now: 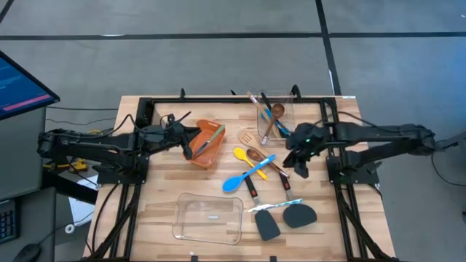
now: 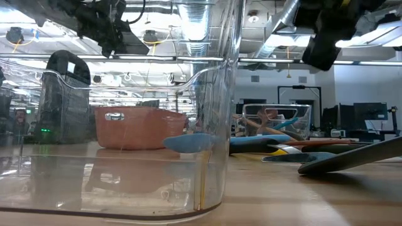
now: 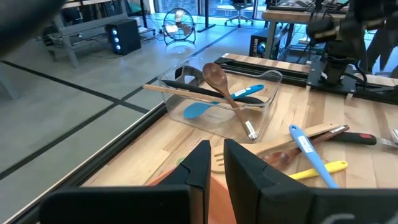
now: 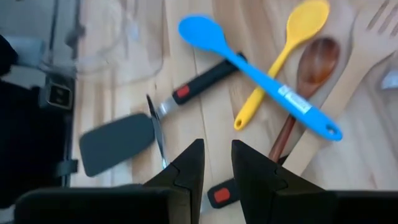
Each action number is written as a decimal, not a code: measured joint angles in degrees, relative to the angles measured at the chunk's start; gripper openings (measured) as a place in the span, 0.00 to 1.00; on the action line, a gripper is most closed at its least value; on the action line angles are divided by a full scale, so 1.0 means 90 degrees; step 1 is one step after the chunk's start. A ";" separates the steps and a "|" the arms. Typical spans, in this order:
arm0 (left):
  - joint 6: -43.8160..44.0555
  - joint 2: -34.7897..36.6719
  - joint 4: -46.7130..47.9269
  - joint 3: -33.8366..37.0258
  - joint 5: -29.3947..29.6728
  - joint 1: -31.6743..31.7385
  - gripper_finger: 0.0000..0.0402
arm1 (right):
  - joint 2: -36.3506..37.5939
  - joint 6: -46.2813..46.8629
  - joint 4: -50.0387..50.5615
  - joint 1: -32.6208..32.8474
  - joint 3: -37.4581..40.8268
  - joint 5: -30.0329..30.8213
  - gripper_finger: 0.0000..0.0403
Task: Pick & Place Kitchen Items
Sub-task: Put the table knife into the orange bin
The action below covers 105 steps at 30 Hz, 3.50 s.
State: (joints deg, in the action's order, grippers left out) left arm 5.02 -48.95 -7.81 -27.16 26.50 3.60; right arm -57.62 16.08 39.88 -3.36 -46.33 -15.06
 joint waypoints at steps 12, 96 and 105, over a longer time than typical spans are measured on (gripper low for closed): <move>0.0000 -0.0002 -0.0002 -0.0002 0.0000 0.0000 0.07 | -0.1735 -0.0002 -0.0747 0.0047 0.0000 -0.0004 0.19; 0.0000 -0.0002 -0.0097 -0.0002 -0.0605 0.0000 0.07 | -0.2160 0.1563 -0.0052 0.2368 -0.1804 0.1398 0.02; 0.0000 -0.0002 -0.0097 -0.0002 -0.0605 0.0002 0.07 | -0.2158 0.2353 0.0199 0.3335 -0.1994 0.1590 0.00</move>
State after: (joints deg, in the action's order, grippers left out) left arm 5.02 -48.97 -8.69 -27.18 21.06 3.62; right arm -77.03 37.25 41.66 26.66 -64.27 -0.75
